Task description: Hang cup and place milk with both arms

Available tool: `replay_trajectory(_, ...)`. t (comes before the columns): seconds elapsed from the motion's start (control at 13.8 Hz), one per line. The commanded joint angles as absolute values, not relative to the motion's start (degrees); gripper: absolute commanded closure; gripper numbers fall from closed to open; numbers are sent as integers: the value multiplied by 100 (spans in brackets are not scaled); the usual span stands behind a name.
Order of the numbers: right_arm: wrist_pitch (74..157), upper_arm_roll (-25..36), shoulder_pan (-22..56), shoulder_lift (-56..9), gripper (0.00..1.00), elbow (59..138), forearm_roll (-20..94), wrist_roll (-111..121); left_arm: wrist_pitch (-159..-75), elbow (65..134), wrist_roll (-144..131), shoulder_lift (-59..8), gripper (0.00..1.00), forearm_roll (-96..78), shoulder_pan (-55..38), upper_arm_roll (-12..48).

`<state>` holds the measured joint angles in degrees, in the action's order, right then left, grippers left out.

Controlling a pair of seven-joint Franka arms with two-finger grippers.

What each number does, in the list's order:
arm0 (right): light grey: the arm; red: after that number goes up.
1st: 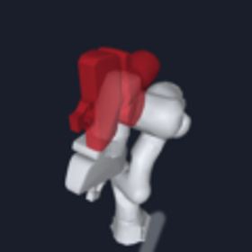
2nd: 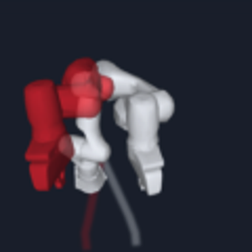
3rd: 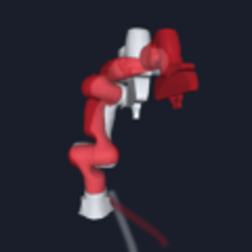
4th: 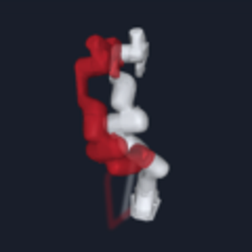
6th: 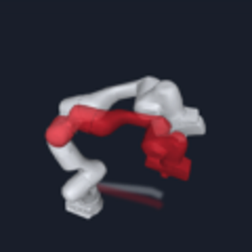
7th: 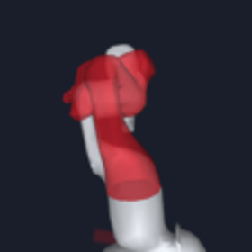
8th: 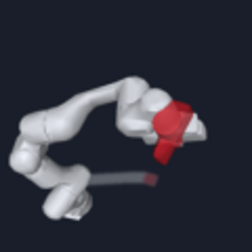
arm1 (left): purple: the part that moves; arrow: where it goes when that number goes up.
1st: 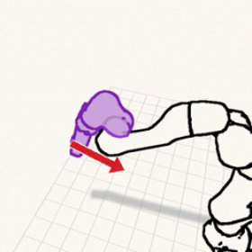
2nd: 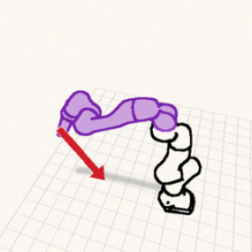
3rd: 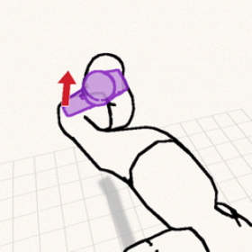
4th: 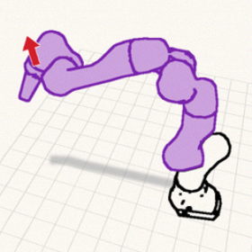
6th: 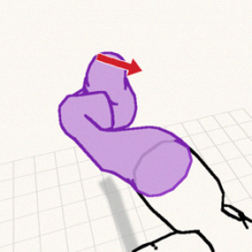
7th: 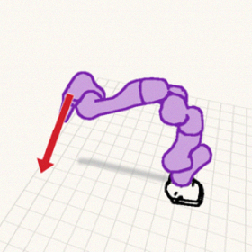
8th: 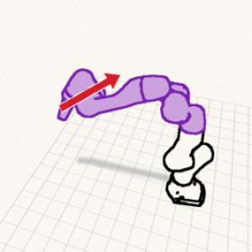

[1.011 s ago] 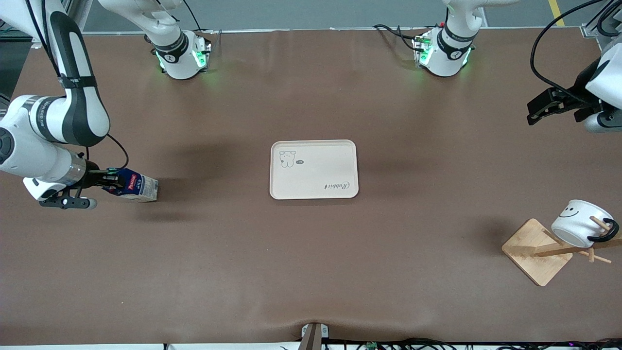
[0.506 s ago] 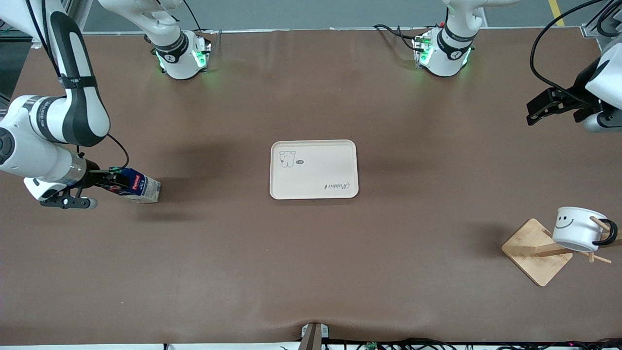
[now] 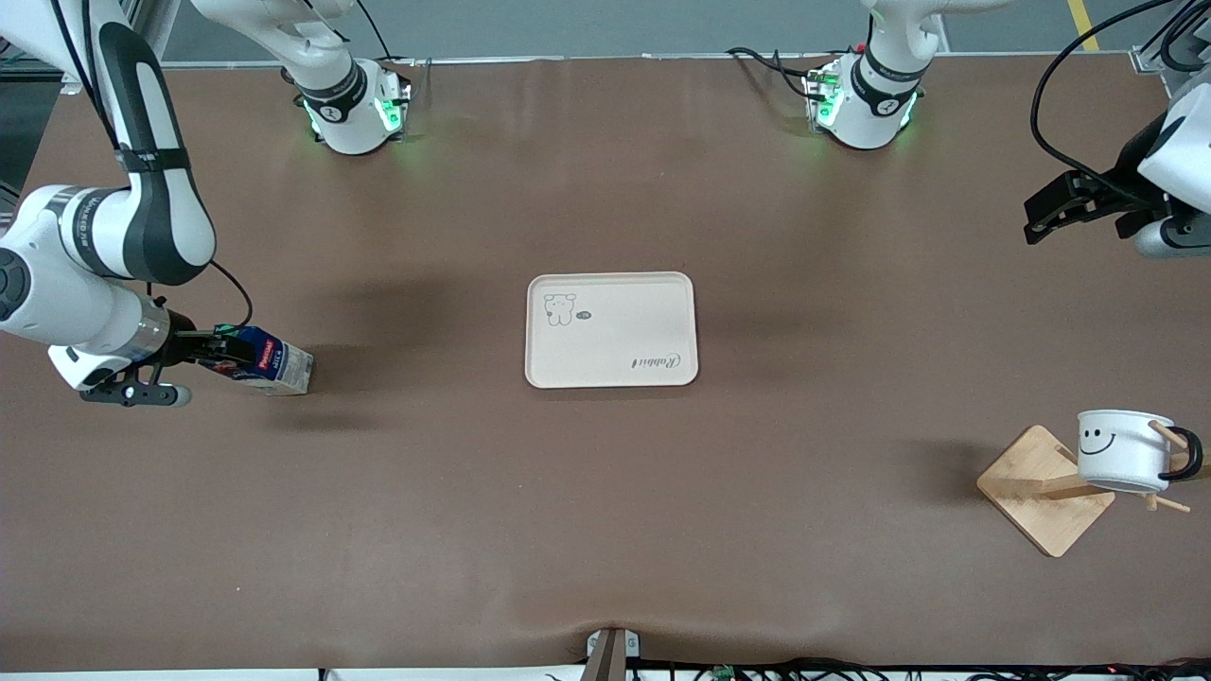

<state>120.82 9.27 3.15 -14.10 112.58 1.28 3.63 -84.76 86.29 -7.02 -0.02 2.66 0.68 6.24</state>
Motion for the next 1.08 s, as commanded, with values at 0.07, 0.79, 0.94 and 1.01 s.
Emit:
replay_trajectory(0.07, 11954, 870, 343, -1301, 0, 11136, 211, 404, -8508, 8569, -703, -18, 0, 246, 18, 624)
replay_trajectory(0.79, 9345, 861, 1010, -1459, 0, 8317, 369, 413, -8517, 8561, -686, -79, 0, 237, 53, 624)
replay_trajectory(0.94, 8906, 861, 1046, -1433, 0, 7956, 395, 378, -8517, 8561, -686, -79, 0, 229, 62, 624)
replay_trajectory(1.01, 8729, 870, 1028, -1372, 0, 7919, 517, 326, -8508, 8561, -694, -79, 0, 237, 62, 624)
